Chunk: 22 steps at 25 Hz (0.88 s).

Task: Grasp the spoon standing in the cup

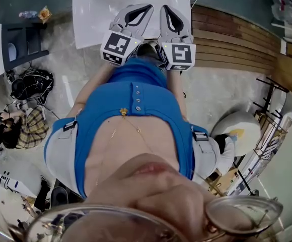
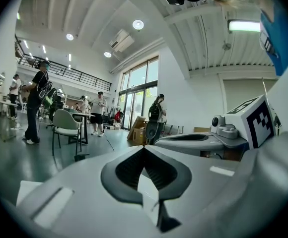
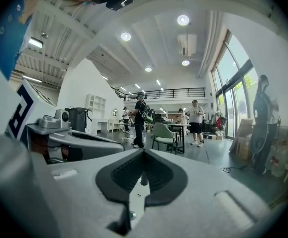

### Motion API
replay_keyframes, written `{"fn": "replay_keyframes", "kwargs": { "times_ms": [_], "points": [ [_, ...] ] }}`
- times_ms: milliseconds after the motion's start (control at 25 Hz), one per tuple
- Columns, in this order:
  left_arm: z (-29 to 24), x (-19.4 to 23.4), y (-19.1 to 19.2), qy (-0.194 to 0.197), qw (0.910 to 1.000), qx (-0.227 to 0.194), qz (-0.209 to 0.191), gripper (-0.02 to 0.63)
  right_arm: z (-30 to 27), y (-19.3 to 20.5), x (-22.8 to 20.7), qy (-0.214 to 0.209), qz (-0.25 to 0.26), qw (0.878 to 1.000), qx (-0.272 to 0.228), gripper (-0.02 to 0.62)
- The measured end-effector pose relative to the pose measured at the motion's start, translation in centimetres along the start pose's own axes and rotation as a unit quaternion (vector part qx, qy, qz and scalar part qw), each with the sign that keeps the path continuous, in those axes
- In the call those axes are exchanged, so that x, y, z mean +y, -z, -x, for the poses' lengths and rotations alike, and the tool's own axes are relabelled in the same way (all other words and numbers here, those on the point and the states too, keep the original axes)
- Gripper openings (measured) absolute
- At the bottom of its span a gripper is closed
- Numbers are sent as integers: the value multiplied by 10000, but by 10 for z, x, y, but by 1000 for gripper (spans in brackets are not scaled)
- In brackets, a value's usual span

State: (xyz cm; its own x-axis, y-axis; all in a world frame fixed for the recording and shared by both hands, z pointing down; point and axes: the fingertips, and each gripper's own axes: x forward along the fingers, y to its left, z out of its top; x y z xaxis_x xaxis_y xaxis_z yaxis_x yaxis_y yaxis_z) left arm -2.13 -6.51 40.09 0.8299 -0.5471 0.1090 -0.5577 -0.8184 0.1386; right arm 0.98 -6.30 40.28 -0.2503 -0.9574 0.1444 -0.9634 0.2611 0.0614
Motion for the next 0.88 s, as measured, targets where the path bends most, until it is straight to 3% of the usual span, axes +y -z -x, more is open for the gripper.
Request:
{"fn": "replay_keyframes", "kwargs": {
  "times_ms": [240, 880],
  "points": [
    [-13, 6, -2, -294, 9995, 23, 98, 0, -9, -2, -13, -230, 9, 9997, 20, 2],
    [-95, -7, -13, -749, 9970, 53, 177, 0, -32, -1, -81, -1333, 52, 9910, 71, 2]
  ]
}}
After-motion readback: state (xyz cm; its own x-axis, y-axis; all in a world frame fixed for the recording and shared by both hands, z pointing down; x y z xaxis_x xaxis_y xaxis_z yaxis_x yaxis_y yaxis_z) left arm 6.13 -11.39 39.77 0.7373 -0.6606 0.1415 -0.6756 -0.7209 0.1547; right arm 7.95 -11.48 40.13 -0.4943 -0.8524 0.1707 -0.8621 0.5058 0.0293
